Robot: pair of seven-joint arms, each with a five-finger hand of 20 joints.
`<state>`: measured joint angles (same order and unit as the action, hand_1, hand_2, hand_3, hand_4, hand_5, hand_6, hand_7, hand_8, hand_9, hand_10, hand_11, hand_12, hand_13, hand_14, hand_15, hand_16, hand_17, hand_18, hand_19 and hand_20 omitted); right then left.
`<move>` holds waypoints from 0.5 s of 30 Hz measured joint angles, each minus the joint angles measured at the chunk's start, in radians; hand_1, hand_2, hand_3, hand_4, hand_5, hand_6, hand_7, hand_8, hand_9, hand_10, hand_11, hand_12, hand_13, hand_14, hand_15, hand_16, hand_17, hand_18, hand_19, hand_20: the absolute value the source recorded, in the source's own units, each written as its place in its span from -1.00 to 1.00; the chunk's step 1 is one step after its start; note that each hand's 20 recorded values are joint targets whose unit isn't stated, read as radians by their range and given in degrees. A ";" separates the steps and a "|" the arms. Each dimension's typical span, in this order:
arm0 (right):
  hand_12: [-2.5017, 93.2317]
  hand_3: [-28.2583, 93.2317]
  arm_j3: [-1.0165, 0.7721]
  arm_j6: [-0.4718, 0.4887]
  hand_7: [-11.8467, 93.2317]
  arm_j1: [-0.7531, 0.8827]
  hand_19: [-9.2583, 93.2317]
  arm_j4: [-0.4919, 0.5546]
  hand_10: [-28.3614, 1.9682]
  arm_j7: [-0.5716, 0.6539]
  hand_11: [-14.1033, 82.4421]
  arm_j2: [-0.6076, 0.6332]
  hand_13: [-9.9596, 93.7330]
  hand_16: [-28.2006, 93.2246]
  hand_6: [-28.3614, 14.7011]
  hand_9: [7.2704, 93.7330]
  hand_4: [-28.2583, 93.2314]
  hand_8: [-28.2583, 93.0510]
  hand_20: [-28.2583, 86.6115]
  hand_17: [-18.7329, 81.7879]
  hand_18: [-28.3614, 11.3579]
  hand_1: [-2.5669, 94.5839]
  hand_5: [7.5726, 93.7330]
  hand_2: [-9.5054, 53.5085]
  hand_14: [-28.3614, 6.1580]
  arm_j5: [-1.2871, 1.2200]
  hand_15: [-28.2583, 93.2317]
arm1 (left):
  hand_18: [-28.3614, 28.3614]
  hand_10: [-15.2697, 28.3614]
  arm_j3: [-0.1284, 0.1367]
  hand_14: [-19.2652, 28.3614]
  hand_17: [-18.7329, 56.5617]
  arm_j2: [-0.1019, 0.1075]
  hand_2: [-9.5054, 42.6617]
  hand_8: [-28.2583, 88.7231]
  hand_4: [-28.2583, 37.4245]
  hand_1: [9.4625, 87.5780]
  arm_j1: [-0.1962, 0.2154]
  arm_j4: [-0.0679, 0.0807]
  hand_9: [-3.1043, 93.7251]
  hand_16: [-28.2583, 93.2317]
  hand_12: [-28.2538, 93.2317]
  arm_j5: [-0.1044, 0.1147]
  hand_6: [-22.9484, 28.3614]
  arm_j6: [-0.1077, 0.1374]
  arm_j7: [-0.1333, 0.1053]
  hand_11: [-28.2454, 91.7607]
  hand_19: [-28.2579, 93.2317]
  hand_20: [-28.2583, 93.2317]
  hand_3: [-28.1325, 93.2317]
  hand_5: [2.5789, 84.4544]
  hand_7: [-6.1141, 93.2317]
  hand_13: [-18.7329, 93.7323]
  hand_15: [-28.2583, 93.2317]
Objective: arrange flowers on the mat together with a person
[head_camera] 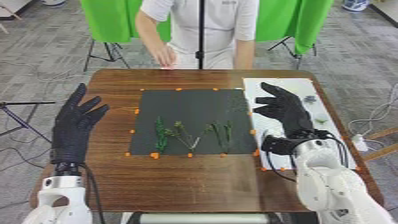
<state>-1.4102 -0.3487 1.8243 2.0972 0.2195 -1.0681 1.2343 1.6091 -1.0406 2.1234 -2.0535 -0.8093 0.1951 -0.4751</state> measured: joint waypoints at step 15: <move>-0.60 0.62 0.180 -0.044 -0.49 -0.287 0.46 -0.084 -0.38 0.699 -0.11 0.104 0.36 -0.36 0.20 0.32 -0.90 -0.74 -0.19 -0.20 -0.90 -0.35 -0.03 -0.63 -0.34 0.720 0.45 | 0.90 0.47 -0.007 0.76 -0.65 0.027 -0.34 -0.67 -1.00 -0.70 0.003 -0.011 -0.25 -0.61 -0.34 0.015 0.04 0.021 -0.024 -0.16 0.38 -0.48 0.67 -0.36 -0.65 -0.18 0.14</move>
<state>-1.2306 -0.3928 1.5369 2.0133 0.9189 -0.9642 1.9544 1.6016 -1.0135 2.1265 -2.0647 -0.7939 0.2161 -0.4993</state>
